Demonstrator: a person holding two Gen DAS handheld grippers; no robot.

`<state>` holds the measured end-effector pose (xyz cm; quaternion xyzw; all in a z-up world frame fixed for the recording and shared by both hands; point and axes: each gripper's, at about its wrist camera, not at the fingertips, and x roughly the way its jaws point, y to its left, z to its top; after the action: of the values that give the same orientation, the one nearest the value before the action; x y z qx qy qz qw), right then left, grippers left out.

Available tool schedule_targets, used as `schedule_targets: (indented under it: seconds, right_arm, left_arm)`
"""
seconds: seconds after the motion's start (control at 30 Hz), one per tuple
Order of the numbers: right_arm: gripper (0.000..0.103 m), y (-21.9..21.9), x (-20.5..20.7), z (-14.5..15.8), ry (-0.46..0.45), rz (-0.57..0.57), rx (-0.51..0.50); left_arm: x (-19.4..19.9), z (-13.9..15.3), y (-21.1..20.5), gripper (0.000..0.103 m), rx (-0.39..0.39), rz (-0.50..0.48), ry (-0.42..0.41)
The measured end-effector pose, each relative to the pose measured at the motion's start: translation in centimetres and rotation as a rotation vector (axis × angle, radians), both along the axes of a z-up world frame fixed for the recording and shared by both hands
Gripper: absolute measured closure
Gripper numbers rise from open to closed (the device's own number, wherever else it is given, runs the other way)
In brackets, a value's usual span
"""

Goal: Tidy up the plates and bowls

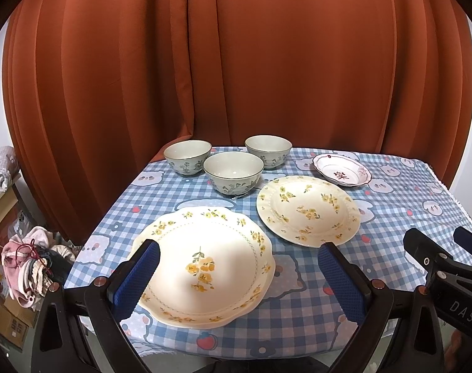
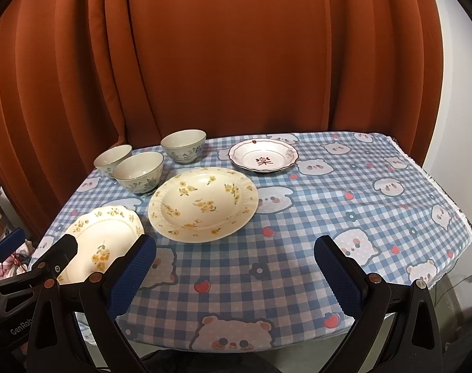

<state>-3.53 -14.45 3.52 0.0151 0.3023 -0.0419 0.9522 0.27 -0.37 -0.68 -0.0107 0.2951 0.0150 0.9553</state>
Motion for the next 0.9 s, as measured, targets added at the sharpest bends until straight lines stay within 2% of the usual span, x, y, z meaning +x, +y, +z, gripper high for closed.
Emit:
schedule_targets:
  seconds: [0.43, 0.9]
  right_arm:
    - [0.000, 0.9, 1.4, -0.4, 0.047, -0.006, -0.006]
    - [0.000, 6.3, 7.1, -1.5, 0.134, 0.024, -0.005]
  left_arm:
    - [1.2, -0.7, 1.0, 0.004, 0.009, 0.011, 0.051]
    - [6.8, -0.9, 6.2, 0.007, 0.034, 0.036, 0.133]
